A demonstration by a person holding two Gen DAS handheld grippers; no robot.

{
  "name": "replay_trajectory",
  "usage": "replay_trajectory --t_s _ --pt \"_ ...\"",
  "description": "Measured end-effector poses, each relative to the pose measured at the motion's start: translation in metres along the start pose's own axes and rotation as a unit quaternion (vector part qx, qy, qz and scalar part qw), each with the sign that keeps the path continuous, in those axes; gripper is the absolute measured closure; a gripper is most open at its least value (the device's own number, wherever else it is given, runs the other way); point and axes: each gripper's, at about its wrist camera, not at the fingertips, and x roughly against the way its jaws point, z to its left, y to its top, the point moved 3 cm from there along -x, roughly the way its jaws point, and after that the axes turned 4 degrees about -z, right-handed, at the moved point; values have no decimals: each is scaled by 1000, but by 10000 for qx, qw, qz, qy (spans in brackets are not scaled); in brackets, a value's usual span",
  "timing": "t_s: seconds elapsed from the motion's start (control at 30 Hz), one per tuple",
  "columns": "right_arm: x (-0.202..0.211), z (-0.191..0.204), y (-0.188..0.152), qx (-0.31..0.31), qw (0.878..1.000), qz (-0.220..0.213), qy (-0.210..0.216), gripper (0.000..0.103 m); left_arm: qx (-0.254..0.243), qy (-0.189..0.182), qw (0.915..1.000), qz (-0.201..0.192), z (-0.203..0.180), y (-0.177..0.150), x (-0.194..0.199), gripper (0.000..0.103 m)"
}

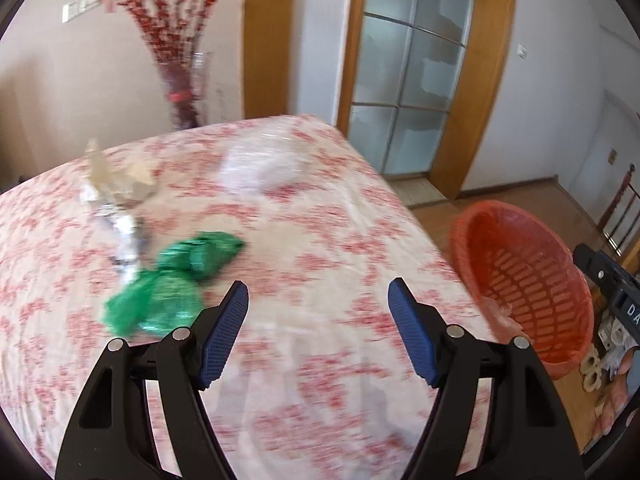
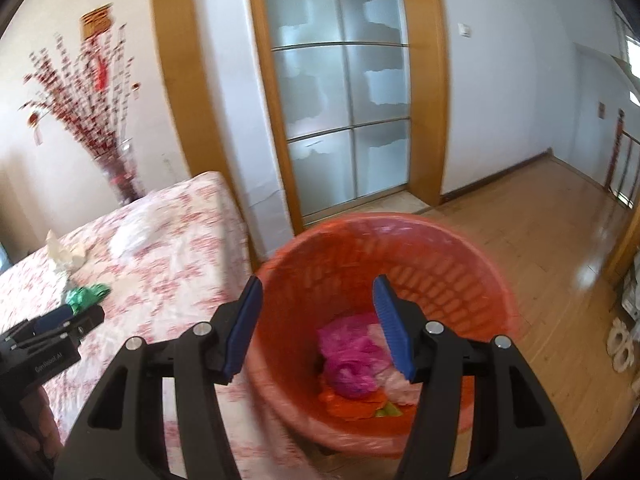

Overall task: Collect trash
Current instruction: 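Move both open tools back over the green bag on the bed, then grasp the green plastic bag with the right tool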

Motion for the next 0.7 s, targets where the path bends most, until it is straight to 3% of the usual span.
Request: replay_trajectory --t_s 0.37,0.7 --pt "-22 98 -1 442 9950 343 823 46 654 595 9958 -220 94 0 26 32" --pt "-42 189 -6 708 9820 741 1584 46 950 925 9910 -208 150 -12 33 32"
